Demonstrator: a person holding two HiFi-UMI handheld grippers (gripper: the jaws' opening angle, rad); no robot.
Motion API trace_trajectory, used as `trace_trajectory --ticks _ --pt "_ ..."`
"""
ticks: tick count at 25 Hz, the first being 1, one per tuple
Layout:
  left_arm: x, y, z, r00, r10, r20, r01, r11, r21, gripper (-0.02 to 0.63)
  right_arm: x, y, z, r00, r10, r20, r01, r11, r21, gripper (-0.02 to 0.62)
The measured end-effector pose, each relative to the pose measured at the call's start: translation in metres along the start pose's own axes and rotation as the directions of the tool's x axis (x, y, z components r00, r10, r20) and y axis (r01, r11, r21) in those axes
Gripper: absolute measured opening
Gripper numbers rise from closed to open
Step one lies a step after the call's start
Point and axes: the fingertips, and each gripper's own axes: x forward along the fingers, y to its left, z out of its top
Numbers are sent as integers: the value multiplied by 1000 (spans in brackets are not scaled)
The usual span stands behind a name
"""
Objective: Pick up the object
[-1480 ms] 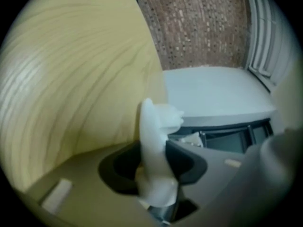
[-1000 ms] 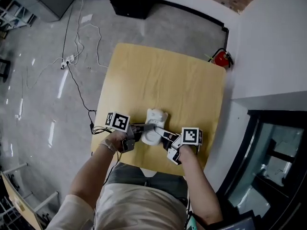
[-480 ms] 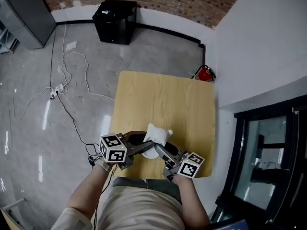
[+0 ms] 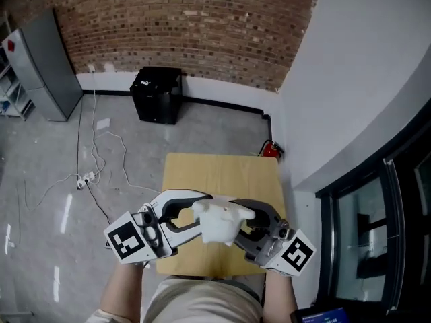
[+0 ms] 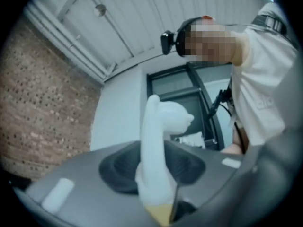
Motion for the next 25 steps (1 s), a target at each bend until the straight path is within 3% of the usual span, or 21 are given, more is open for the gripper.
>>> trace_trajectory --ticks 4,8,25 --pt "2 -33 30 999 23 36 -25 998 59 133 -12 27 36 999 47 6 -46 994 -101 155" --pt "3 -51 42 1000 3 22 -5 994 107 133 -21 41 50 999 46 25 -42 987 -156 155" --pt "49 -49 36 998 -58 21 56 995 81 133 -54 12 59 998 -57 30 61 986 -155 153"
